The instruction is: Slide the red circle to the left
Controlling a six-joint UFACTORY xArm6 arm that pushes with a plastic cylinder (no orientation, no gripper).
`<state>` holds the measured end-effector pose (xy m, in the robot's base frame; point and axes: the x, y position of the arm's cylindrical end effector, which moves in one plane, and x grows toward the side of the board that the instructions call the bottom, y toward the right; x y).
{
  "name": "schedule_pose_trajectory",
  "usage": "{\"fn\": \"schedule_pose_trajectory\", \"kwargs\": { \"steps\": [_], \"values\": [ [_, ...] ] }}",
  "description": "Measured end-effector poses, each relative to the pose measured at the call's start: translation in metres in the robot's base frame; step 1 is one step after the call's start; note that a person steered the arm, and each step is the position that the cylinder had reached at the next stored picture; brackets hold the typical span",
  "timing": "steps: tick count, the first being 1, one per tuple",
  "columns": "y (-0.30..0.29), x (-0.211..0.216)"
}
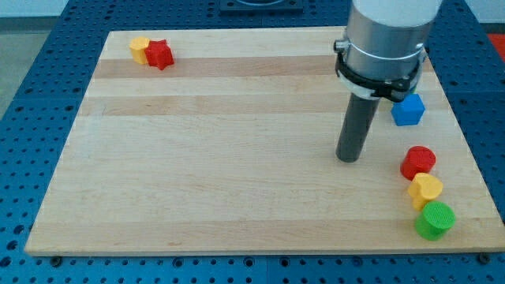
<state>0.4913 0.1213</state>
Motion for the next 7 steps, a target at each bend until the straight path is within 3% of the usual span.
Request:
{"fn": "schedule_pose_trajectory", "kwargs": {
  "steps": [2,4,7],
  "values": [
    [0.024,-0.030],
    [0.052,-0.030],
    [0.160,-0.032]
  ]
}}
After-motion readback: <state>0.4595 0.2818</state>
